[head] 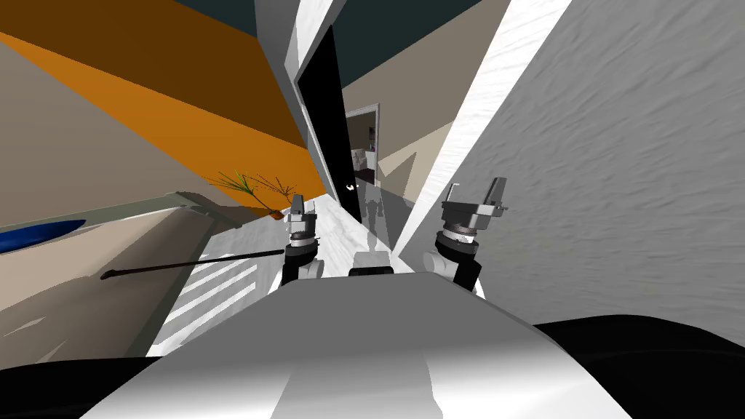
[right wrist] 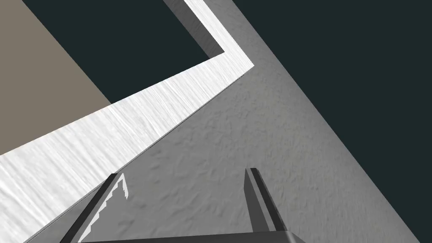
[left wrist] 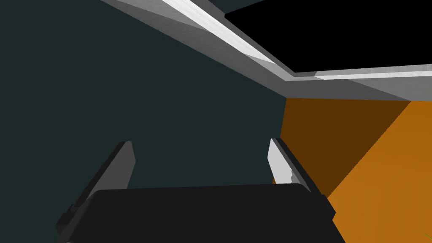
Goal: Push the door open
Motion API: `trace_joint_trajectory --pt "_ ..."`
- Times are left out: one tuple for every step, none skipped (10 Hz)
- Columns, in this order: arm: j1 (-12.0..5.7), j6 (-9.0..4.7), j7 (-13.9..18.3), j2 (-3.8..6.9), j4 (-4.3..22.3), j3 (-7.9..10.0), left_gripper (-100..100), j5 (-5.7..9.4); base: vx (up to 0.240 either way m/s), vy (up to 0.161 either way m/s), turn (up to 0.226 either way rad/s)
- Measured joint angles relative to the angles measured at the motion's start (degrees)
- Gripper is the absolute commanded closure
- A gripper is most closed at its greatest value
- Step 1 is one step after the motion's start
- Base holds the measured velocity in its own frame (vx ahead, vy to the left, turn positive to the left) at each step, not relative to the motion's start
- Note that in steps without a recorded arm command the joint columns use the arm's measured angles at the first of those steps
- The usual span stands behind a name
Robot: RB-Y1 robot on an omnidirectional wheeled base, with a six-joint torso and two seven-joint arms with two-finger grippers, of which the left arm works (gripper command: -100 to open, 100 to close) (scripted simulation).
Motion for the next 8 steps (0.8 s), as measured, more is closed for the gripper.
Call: trace_joint_trajectory --pt "-0.35 0.01 0.1 0.33 0.8 -0.45 -100 0.47 0.153 0.09 -0.044" --pt "-0.48 -0.19 0.0 0.37 1.7 -1.18 -100 0.69 0.148 0.066 -0.027" --pt "-0.7 -0.53 -0.2 0.4 2.7 -1.85 -100 0.91 0.164 0.074 -0.027" --pt "-1.31 -0.7 -0.1 0.75 3.8 -2.05 -100 1.42 0.165 0.069 -0.043" --pt "-2.1 -0.81 -0.2 0.78 5.3 -2.75 -100 1.78 0.169 0.075 -0.041" --pt "-2.4 -0.89 -0.2 1.09 6.3 -3.41 -100 2.32 0.188 0.118 -0.044" --pt "-2.81 -0.92 -0.2 1.33 7.4 -4.17 -100 2.85 0.175 0.093 -0.043" --pt "-3.16 -0.93 -0.3 1.35 8.4 -4.96 -100 3.16 0.124 0.072 -0.021"
